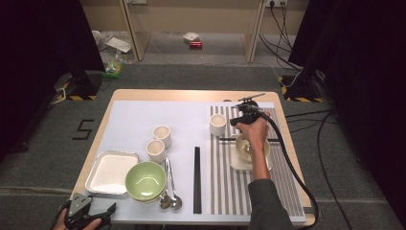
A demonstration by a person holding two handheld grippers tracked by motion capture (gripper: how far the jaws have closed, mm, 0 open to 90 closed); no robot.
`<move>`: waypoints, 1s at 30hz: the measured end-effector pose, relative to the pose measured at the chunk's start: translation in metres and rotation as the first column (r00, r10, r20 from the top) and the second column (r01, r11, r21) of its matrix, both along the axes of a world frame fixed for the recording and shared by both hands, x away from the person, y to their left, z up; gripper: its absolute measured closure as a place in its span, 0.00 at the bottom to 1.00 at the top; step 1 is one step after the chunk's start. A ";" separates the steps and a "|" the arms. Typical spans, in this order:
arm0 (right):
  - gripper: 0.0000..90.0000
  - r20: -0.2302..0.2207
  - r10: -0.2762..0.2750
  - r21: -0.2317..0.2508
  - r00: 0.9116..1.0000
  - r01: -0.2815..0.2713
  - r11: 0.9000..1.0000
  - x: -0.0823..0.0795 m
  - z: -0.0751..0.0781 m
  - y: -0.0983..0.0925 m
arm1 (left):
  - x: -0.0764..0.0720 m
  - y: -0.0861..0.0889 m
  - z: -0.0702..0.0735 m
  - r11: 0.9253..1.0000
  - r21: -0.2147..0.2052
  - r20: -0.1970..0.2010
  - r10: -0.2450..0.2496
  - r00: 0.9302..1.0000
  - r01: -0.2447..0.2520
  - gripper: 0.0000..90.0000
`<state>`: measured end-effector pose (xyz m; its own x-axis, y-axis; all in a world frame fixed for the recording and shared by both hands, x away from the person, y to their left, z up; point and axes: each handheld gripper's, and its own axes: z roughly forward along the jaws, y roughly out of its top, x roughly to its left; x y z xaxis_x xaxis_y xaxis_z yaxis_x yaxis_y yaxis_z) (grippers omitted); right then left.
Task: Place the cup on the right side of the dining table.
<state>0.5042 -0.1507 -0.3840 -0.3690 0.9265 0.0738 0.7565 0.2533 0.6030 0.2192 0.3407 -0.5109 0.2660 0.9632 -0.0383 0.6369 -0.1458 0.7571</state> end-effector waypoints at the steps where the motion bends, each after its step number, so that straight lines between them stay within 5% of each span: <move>1: 0.59 -0.001 -0.007 -0.001 1.000 0.007 1.000 -0.001 0.001 -0.001 | 0.000 0.000 0.000 1.000 0.000 0.000 0.000 1.000 0.000 0.08; 30: 0.53 0.014 -0.021 0.022 1.000 0.021 1.000 -0.030 0.006 -0.050 | 0.000 0.000 0.000 1.000 0.000 -0.001 0.001 1.000 -0.001 0.08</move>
